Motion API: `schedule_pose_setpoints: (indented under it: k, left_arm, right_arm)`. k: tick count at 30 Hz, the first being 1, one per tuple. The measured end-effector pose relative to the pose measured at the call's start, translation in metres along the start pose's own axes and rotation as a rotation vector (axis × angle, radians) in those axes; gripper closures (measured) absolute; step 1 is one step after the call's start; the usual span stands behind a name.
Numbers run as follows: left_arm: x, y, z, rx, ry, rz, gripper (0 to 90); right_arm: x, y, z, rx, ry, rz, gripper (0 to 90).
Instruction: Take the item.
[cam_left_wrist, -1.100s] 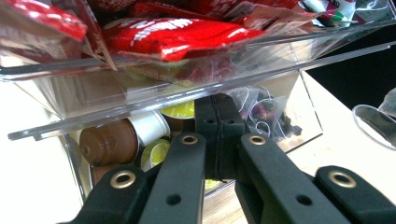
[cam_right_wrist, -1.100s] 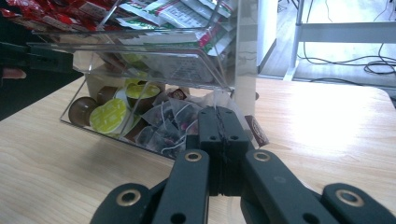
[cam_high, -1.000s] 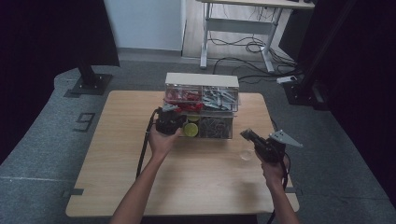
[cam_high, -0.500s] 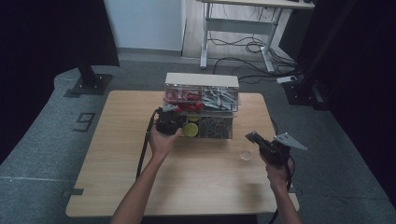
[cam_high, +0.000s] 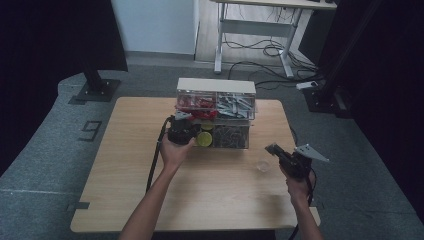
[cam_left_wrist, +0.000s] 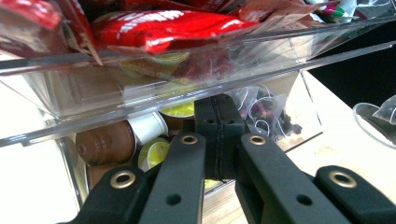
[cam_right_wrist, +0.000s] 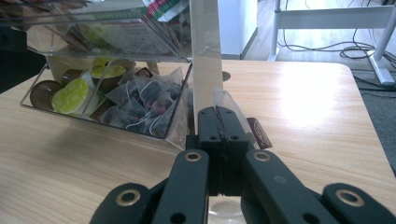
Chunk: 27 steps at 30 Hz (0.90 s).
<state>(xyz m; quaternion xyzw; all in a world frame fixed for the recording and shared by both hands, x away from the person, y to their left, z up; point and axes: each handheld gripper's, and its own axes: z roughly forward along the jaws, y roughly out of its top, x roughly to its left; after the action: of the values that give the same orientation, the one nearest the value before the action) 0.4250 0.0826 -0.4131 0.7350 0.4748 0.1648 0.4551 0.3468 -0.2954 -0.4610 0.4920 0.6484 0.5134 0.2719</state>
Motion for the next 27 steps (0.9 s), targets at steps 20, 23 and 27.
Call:
schedule_pose_setpoints:
  k: [20, 23, 27]
  left_arm:
    - [-0.002, -0.001, 0.002, 0.003, -0.003, 0.002, 90.0]
    - [-0.002, -0.001, 0.002, 0.003, -0.004, 0.001, 90.0]
    - [-0.001, -0.003, 0.003, 0.004, -0.005, -0.004, 90.0]
  right_arm:
    - [0.005, -0.01, -0.004, -0.004, 0.009, -0.025, 71.6]
    - [0.006, -0.012, -0.006, -0.006, 0.018, -0.028, 70.4]
    - [0.01, -0.017, -0.009, -0.007, 0.035, -0.029, 68.0]
